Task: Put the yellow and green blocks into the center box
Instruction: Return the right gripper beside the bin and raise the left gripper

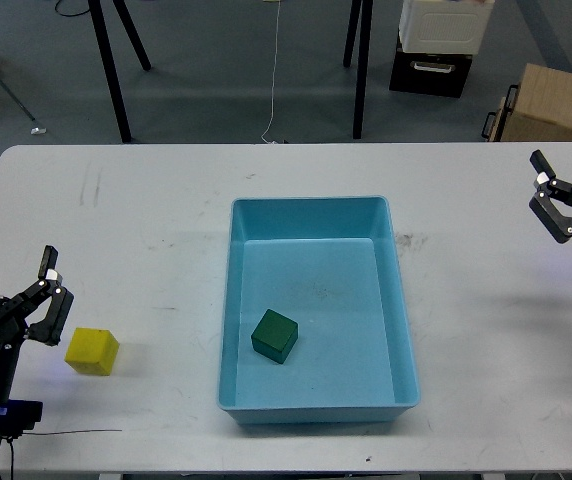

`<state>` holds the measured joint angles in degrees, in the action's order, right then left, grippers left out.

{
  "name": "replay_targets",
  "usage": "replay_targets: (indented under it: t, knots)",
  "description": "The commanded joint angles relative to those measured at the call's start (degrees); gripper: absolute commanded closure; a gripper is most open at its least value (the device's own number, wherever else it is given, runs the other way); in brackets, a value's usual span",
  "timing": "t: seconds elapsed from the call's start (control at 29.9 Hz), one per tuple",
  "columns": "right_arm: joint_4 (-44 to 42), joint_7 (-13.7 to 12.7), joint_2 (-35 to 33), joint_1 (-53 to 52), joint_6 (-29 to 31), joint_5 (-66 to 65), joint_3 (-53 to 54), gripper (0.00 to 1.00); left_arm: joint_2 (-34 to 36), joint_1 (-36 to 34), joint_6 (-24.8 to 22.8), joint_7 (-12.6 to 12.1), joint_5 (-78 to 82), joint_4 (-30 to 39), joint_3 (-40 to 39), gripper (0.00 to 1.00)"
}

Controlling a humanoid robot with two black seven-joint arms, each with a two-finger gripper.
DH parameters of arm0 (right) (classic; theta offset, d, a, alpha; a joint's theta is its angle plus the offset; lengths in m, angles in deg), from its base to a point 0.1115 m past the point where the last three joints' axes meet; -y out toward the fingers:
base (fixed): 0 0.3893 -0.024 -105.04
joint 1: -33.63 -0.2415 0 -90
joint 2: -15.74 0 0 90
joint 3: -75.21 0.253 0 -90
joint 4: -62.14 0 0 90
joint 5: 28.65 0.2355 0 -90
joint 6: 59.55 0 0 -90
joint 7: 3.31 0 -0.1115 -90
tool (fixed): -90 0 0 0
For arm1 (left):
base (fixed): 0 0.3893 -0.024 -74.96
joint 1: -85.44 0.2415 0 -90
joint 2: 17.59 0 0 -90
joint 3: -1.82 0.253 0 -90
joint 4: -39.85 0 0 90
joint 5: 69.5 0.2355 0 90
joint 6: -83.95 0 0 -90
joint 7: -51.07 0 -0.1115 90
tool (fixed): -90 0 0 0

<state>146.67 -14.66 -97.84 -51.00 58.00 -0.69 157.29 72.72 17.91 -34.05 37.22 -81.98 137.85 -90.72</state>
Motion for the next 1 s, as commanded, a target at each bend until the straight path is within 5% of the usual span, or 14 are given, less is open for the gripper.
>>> replay_targets:
  t: [0.0,0.2,0.33,0.4,0.63,0.74,0.97]
  knots:
    - [4.3,0.0,3.2,6.4,-0.3,-2.4,-0.4,0.01,0.5,0.2,0.0,0.1,0.0,0.0,-0.1,0.00]
    - [5.1,0.0,2.4,7.6,-0.7,-3.6,1.2,0.01,0.1,0.8,0.0,1.9,5.3,0.0,-7.5,0.00]
    - [5.3,0.0,-0.5,7.4,-5.3,-3.7,1.5,0.01,-0.3,0.1,0.0,14.3,8.9,-0.4,-18.0,0.00]
    - [5.3,0.0,-1.5,7.2,-5.9,-3.7,1.6,0.01,-0.2,-0.7,0.0,17.6,13.2,-0.6,-18.8,0.00]
    - [5.3,0.0,-1.4,7.0,-6.0,-4.1,1.7,0.01,6.3,-4.8,0.1,16.9,18.3,1.6,-20.9,0.00]
    - [5.0,0.0,-0.9,6.7,-6.1,-4.8,1.6,0.01,11.5,-5.5,6.5,17.0,18.8,3.1,-20.5,0.00]
    - [4.6,0.1,0.3,6.0,-6.1,-6.7,1.6,0.01,40.2,-5.0,6.3,15.4,19.0,3.1,-18.6,0.00]
